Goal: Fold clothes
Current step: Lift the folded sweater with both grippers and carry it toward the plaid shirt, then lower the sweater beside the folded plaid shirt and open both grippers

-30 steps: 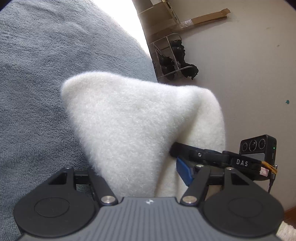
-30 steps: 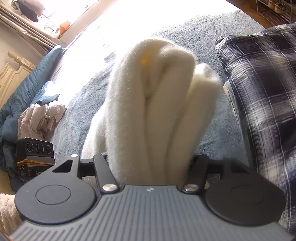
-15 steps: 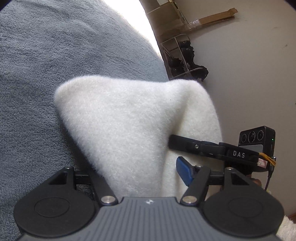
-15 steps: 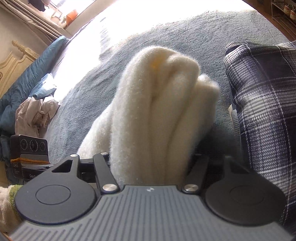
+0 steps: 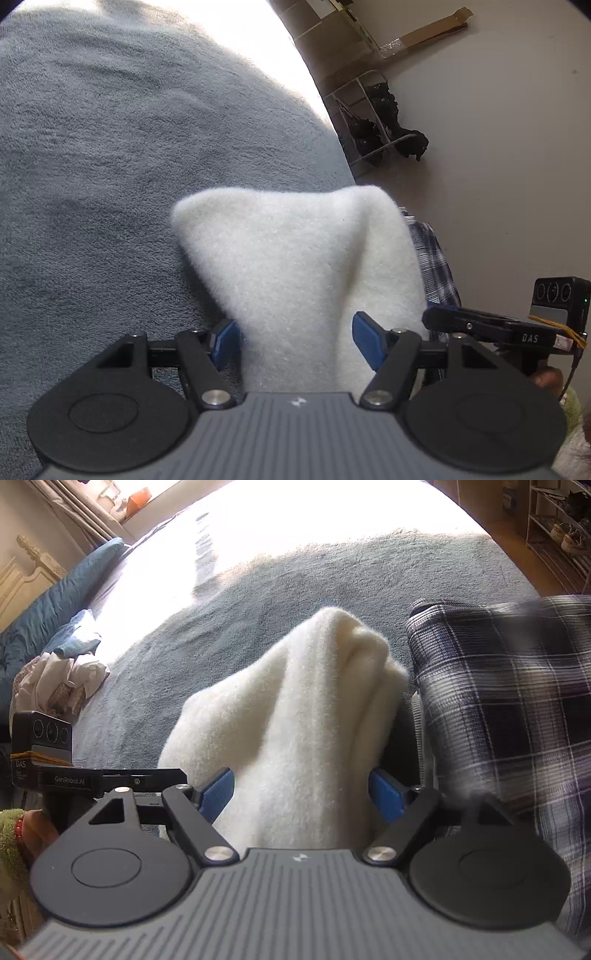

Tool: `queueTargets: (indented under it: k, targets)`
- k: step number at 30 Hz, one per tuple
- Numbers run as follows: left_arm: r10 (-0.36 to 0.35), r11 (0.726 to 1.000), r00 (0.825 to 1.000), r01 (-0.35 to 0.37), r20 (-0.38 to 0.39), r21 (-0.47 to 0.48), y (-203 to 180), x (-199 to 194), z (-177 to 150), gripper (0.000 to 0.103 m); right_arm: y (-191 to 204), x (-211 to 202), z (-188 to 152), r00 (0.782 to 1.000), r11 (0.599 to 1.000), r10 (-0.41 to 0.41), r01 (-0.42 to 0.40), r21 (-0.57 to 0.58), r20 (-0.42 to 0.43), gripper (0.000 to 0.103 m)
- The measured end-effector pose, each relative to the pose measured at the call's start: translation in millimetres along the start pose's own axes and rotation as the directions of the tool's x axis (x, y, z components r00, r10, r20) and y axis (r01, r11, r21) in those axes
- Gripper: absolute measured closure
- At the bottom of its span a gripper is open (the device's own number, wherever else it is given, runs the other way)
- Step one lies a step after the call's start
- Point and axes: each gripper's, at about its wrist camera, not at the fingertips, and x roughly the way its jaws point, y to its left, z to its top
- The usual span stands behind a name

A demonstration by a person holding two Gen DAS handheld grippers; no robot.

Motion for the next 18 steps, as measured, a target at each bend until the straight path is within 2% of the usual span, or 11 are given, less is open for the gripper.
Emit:
queueTargets:
  k: [2, 4, 6, 7, 8, 11, 13, 15, 16, 18]
  targets:
    - [0.035, 0.998, 0.998, -0.038, 0.056, 0.047, -10.4, -17.1, 1.9, 0.037, 9.3, -28.0, -14.4, 0.997, 0.999, -0.033, 0.034, -0.014, 0.071, 0.02]
    - [0.067, 0.992, 0.991, -0.079, 0.116, 0.096, -22.2, -31.0, 6.6, 0.037, 18.2, -52.7, -32.6, 0.982, 0.998, -0.062, 0.062, 0.008, 0.178, 0.02]
    - [0.084, 0.977, 0.986, -0.11, 0.146, 0.18, -40.6, -40.6, 18.6, 0.036, 23.5, -61.2, -48.5, 0.961, 0.998, -0.037, 0.023, 0.054, 0.274, 0.021]
    - [0.087, 0.969, 0.986, -0.117, 0.145, 0.217, -48.5, -38.5, 20.2, 0.036, 25.8, -62.3, -55.8, 0.95, 0.998, -0.024, 0.004, 0.065, 0.313, 0.025]
    - [0.091, 0.96, 0.986, -0.124, 0.139, 0.25, -53.0, -29.5, 21.9, 0.036, 29.9, -57.0, -60.7, 0.946, 0.998, -0.038, 0.023, 0.051, 0.323, 0.038]
    - [0.14, 0.928, 0.983, -0.171, 0.117, 0.332, -64.1, 3.8, 22.1, 0.036, 39.6, -22.0, -73.0, 0.94, 0.982, -0.173, 0.188, -0.024, 0.293, 0.063]
    - [0.244, 0.89, 0.966, -0.259, 0.09, 0.374, -61.8, 35.8, 22.5, 0.036, 21.4, 0.1, -80.9, 0.942, 0.974, -0.226, 0.225, 0.034, 0.249, 0.075]
    - [0.295, 0.865, 0.952, -0.304, 0.085, 0.4, -61.0, 49.7, 15.2, 0.036, 8.0, 19.6, -88.5, 0.934, 0.962, -0.273, 0.271, 0.041, 0.23, 0.076]
    - [0.316, 0.853, 0.945, -0.322, 0.085, 0.411, -61.0, 55.4, 12.0, 0.035, 5.8, 20.5, -88.5, 0.934, 0.963, -0.269, 0.263, 0.057, 0.236, 0.076]
    - [0.32, 0.847, 0.943, -0.328, 0.092, 0.418, -64.9, 54.6, 10.4, 0.032, 7.5, 20.9, -85.0, 0.934, 0.961, -0.276, 0.271, 0.053, 0.226, 0.076]
